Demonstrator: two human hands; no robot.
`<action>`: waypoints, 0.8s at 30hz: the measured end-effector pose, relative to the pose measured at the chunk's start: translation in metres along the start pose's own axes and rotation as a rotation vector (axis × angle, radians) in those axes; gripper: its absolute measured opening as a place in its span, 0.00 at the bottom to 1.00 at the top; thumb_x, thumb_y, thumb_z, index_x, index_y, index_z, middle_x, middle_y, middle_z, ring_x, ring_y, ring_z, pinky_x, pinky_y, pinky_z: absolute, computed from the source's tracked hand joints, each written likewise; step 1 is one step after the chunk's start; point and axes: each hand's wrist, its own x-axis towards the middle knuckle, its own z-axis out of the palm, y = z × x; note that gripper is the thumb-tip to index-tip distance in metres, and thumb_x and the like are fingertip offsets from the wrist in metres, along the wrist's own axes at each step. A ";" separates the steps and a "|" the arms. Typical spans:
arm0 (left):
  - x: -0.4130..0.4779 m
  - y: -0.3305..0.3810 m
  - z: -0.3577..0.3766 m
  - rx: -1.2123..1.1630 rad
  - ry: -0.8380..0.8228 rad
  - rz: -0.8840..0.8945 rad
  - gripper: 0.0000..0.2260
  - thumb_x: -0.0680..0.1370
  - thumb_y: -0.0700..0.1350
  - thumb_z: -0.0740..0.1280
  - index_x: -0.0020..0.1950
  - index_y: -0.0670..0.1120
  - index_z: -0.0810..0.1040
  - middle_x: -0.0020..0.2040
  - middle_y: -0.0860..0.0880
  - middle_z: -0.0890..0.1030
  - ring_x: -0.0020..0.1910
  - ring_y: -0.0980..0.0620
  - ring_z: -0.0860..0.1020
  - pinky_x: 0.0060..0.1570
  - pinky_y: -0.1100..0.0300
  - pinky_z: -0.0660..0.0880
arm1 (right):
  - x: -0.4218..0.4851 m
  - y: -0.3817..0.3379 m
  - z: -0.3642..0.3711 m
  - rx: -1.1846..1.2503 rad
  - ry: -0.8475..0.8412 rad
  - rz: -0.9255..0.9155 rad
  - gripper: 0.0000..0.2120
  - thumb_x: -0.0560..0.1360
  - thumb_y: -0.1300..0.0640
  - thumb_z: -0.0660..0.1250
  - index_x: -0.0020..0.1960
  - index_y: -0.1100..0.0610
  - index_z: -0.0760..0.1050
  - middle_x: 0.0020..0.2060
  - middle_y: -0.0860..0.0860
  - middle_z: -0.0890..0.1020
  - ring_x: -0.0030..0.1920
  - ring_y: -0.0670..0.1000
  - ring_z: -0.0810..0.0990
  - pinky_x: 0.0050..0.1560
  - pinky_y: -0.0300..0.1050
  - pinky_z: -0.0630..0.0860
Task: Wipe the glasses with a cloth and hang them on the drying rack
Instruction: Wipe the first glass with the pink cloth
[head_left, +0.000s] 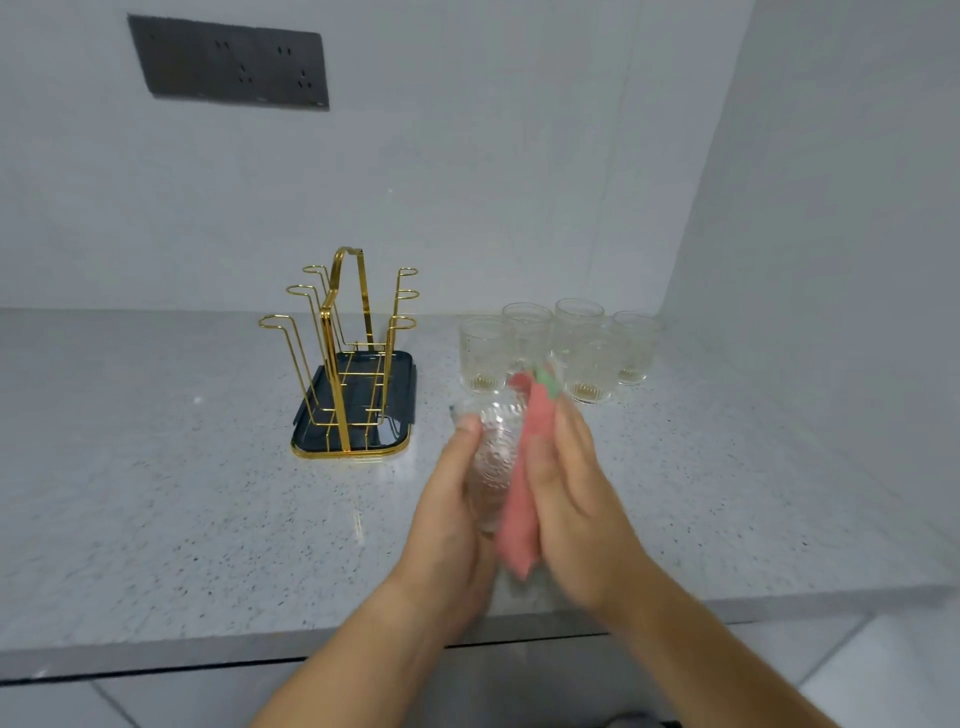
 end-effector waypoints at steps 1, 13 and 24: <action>0.001 0.005 -0.001 -0.002 0.017 0.013 0.30 0.79 0.63 0.69 0.75 0.46 0.74 0.71 0.42 0.79 0.70 0.42 0.78 0.74 0.41 0.69 | -0.010 0.001 0.006 -0.035 -0.030 -0.011 0.29 0.84 0.40 0.47 0.83 0.42 0.45 0.80 0.30 0.50 0.78 0.29 0.48 0.76 0.27 0.48; -0.003 0.011 0.013 0.036 -0.040 0.035 0.23 0.85 0.55 0.57 0.70 0.42 0.80 0.67 0.41 0.82 0.68 0.45 0.81 0.71 0.47 0.72 | -0.007 -0.009 0.001 0.025 0.036 0.040 0.31 0.83 0.38 0.46 0.83 0.43 0.45 0.81 0.33 0.53 0.78 0.30 0.50 0.77 0.32 0.49; -0.001 0.000 0.008 0.082 -0.054 0.024 0.25 0.81 0.54 0.66 0.74 0.40 0.75 0.70 0.34 0.78 0.72 0.37 0.75 0.75 0.41 0.67 | 0.014 -0.011 -0.018 0.137 0.115 0.111 0.29 0.84 0.37 0.45 0.81 0.46 0.58 0.68 0.42 0.73 0.70 0.43 0.70 0.75 0.39 0.66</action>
